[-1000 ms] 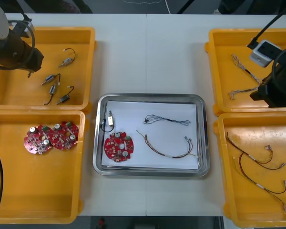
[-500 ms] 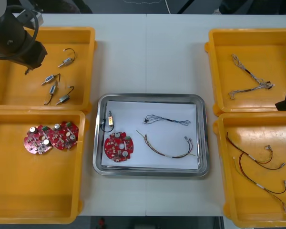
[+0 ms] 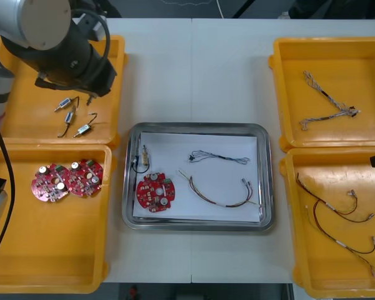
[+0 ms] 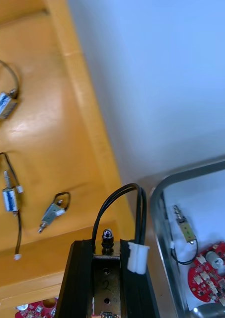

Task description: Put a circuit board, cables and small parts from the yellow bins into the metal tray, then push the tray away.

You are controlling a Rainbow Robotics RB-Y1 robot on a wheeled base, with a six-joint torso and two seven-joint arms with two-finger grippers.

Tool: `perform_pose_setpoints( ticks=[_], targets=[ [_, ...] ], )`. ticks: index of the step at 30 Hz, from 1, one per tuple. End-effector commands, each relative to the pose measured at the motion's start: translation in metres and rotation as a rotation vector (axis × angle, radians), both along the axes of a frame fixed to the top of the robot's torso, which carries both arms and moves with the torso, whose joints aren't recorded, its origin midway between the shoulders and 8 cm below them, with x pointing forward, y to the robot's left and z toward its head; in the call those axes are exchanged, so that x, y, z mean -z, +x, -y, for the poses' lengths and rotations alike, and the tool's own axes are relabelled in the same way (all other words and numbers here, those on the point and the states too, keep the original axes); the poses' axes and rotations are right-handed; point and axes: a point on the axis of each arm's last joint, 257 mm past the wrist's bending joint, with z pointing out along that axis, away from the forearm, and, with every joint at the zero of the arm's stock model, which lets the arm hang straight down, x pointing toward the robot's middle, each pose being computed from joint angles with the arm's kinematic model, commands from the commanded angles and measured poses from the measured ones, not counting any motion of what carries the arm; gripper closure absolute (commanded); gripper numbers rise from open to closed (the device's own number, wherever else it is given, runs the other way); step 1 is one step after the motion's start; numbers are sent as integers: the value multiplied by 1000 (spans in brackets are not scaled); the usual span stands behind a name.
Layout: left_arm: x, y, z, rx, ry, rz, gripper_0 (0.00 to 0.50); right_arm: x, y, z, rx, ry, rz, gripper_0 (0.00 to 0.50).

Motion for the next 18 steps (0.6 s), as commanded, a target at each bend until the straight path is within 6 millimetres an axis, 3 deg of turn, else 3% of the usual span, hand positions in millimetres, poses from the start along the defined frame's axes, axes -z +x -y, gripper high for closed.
perform_pose_setpoints(
  ticks=[1,6,10,18],
  targets=[
    [-8,-15,54,7,-62,26,499,-7,-18,15,104,11,14,0],
    [12,-28,82,20,-62,-12,499,-1,-28,7,157,90,-3,0],
    [39,-40,88,12,-49,-69,498,0,-30,9,166,95,-6,0],
    [81,-37,105,40,-42,-97,497,4,-33,10,180,102,-17,0]
  ],
)
